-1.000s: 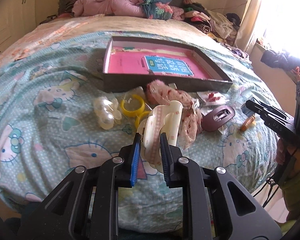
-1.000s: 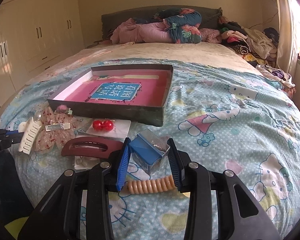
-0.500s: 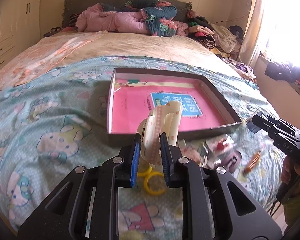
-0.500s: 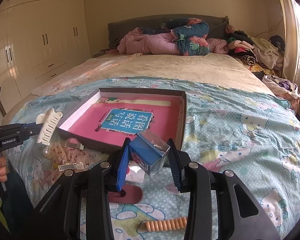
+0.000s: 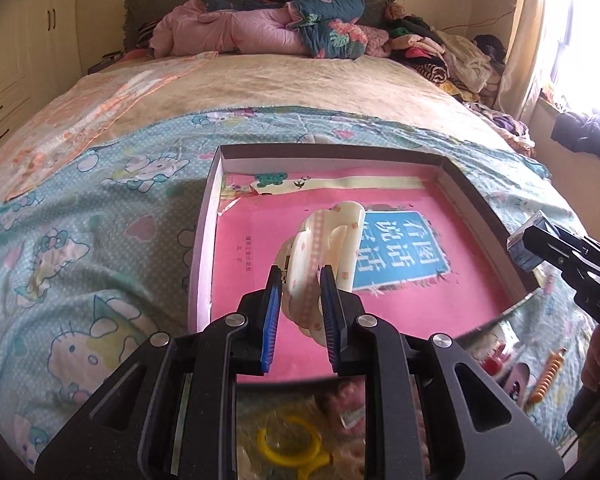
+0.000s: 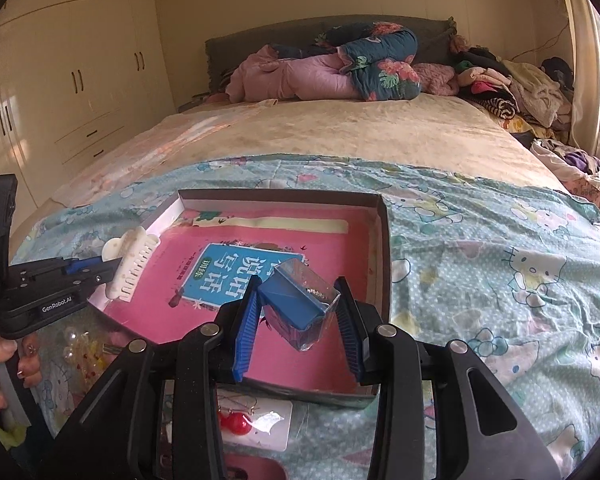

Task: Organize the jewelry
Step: 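Place the blue box in the tray while left tool releases claw clip there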

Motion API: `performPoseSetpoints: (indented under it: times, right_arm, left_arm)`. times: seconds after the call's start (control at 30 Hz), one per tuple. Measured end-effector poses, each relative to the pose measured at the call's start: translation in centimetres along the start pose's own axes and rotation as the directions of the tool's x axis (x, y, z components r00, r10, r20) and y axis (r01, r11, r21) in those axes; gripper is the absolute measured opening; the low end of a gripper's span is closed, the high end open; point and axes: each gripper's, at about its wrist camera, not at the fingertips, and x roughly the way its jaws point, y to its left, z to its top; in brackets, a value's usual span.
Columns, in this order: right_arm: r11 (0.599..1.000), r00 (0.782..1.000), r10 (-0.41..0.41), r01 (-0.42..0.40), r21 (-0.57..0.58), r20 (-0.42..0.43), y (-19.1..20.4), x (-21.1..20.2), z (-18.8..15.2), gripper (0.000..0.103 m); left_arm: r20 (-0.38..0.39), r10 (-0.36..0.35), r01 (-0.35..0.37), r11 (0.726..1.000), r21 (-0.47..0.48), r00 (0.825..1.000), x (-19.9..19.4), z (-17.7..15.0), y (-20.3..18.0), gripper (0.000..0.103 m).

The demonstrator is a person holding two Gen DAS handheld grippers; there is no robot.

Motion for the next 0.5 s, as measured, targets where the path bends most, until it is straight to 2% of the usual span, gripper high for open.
performPoseSetpoints:
  times: [0.3, 0.5]
  right_arm:
    - [0.999, 0.997, -0.034, 0.034, -0.004, -0.063, 0.0, 4.0, 0.4, 0.035]
    - [0.998, 0.996, -0.053, 0.052, -0.023, -0.073, 0.3, 5.0, -0.3, 0.035]
  left_arm:
    - [-0.041, 0.042, -0.042, 0.999, 0.017, 0.998, 3.4, 0.3, 0.4, 0.013]
    - [-0.028, 0.050, -0.049, 0.999, 0.014, 0.998, 3.7, 0.3, 0.5, 0.013]
